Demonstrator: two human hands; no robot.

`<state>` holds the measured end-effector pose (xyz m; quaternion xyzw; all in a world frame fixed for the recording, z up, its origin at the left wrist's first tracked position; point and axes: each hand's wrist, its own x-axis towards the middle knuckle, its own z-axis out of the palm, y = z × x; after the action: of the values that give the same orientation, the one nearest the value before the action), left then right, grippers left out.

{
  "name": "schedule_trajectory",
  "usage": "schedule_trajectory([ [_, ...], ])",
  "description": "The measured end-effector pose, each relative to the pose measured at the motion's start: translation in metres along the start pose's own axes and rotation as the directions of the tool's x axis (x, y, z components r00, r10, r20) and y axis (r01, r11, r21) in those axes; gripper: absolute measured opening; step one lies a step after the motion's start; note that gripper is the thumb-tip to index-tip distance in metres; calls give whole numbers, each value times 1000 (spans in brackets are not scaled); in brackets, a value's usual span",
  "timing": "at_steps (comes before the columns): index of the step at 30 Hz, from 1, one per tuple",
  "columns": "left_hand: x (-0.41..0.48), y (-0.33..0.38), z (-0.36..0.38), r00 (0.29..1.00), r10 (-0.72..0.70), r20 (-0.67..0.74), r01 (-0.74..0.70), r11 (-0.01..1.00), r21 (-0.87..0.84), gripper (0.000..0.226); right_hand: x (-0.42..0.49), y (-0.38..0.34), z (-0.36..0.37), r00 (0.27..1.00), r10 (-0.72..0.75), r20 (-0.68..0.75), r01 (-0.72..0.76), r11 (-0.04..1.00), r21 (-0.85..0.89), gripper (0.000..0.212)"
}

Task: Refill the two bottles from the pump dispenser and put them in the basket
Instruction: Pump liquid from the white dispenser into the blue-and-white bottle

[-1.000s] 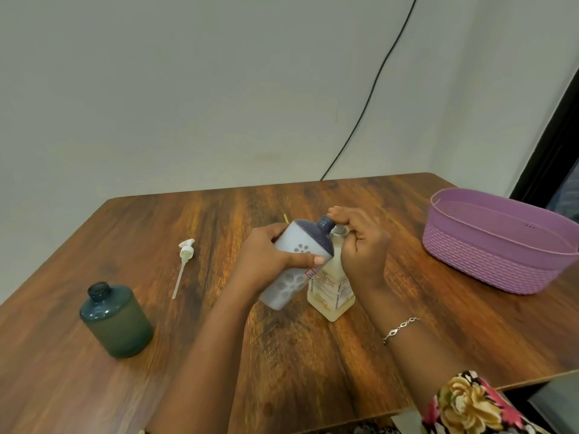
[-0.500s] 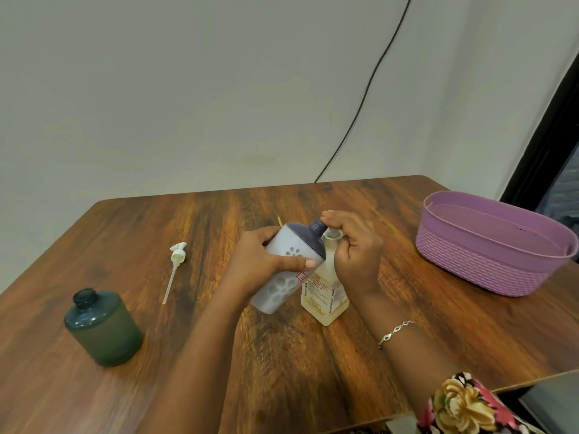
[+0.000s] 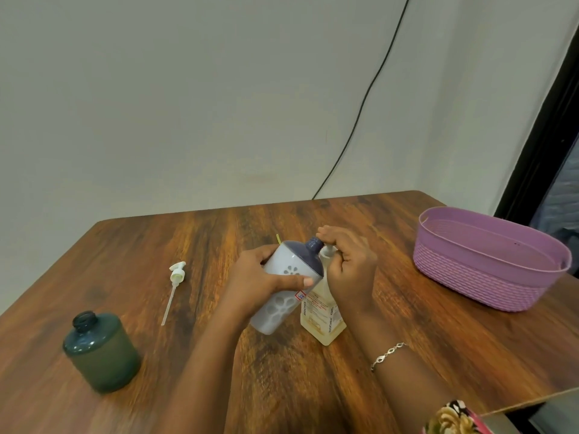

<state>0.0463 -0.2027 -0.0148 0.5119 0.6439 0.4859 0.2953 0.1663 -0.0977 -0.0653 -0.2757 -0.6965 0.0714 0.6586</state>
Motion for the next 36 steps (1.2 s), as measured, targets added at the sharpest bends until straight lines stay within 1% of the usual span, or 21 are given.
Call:
schedule_trajectory([
  [2, 0, 0, 1, 1000, 4, 6, -4, 1000, -13, 38, 0, 2, 1, 1000, -6, -10, 6, 1000, 23, 39],
  [4, 0, 0, 1, 1000, -5, 7, 5, 1000, -11, 41, 0, 2, 1, 999, 35, -3, -35, 996, 78, 38],
  [6, -1, 1, 1, 1000, -5, 7, 5, 1000, -15, 34, 2, -3, -1, 994, 111, 19, -113, 985, 128, 40],
  [9, -2, 6, -1, 1000, 4, 1, -4, 1000, -26, 26, 14, -8, -4, 990, 138, 37, -142, 984, 111, 42],
  [12, 0, 9, -3, 1000, 19, -7, -19, 1000, -18, 24, 16, -9, -5, 994, 107, 9, -107, 990, 92, 40],
  [16, 0, 4, 0, 1000, -8, 11, 9, 1000, -27, 26, 1, -3, 0, 998, 56, -16, -54, 995, 90, 41],
  [20, -1, 2, 1, 1000, -25, 11, 25, 999, -26, 26, -2, 5, -1, 998, 57, -6, -56, 992, 113, 39],
  [23, -3, 6, 1, 1000, -22, 17, 22, 1000, -19, 26, 1, 1, -4, 994, 107, 35, -112, 980, 162, 42],
  [26, -5, 11, 1, 1000, -25, 16, 26, 999, -42, 25, 14, -3, -7, 992, 115, 43, -120, 983, 140, 42],
  [34, -4, 7, 1, 999, -39, 20, 39, 999, -19, 29, 1, 8, -4, 1000, -6, 11, 4, 994, 108, 39],
  [36, -4, 6, 2, 999, -43, 24, 44, 998, -34, 31, 1, 12, -3, 1000, -12, 17, 10, 993, 122, 39],
])
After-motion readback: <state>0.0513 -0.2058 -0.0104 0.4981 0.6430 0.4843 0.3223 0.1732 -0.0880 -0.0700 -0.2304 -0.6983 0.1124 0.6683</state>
